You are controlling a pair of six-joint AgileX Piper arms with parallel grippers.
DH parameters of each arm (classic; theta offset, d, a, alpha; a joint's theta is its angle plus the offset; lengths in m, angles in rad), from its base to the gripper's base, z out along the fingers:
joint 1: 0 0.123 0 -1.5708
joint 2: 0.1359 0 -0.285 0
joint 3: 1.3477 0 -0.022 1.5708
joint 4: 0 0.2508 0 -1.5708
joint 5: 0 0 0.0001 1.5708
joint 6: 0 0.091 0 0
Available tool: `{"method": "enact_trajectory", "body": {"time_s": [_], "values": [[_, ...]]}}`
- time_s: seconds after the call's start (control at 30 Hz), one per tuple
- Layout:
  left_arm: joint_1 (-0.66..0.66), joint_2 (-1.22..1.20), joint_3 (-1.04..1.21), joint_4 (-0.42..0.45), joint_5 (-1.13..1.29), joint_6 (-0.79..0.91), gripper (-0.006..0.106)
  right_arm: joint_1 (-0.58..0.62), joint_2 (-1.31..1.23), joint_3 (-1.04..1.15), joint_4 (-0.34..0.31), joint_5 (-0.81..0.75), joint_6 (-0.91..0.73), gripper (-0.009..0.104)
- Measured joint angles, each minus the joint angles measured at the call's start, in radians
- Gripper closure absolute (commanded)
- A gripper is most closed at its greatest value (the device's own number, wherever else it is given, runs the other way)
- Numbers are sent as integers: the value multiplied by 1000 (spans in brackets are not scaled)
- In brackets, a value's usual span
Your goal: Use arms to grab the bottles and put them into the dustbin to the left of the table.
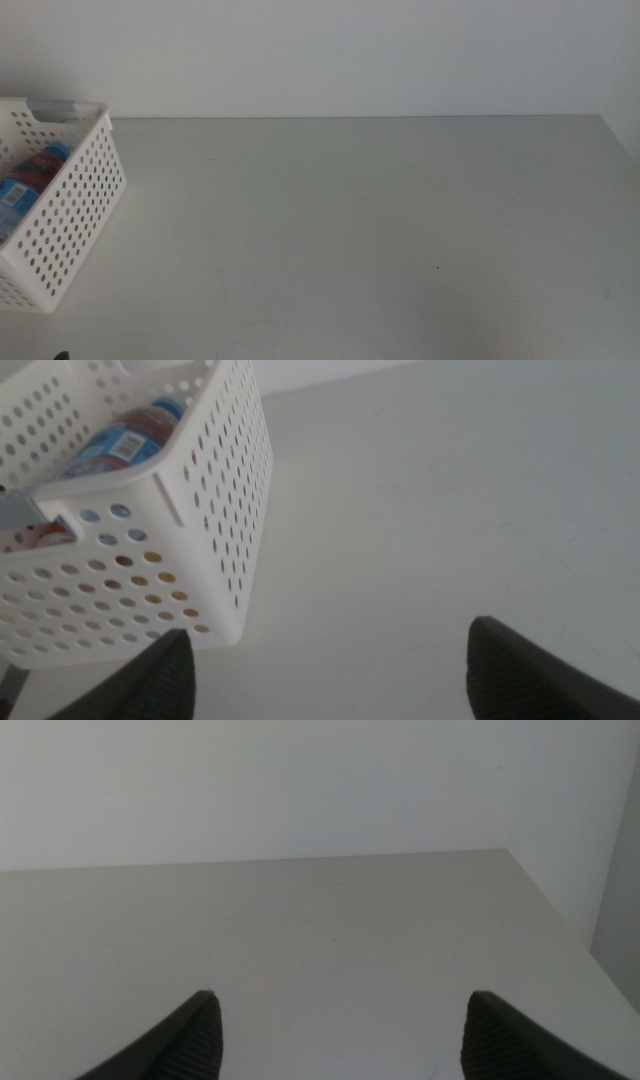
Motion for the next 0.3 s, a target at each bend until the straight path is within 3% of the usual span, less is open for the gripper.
{"method": "enact_trajectory", "body": {"time_s": [0.3], "values": [[0,0,15,0,-7,0,8,-1,0,1,-3,4,0,34]]}}
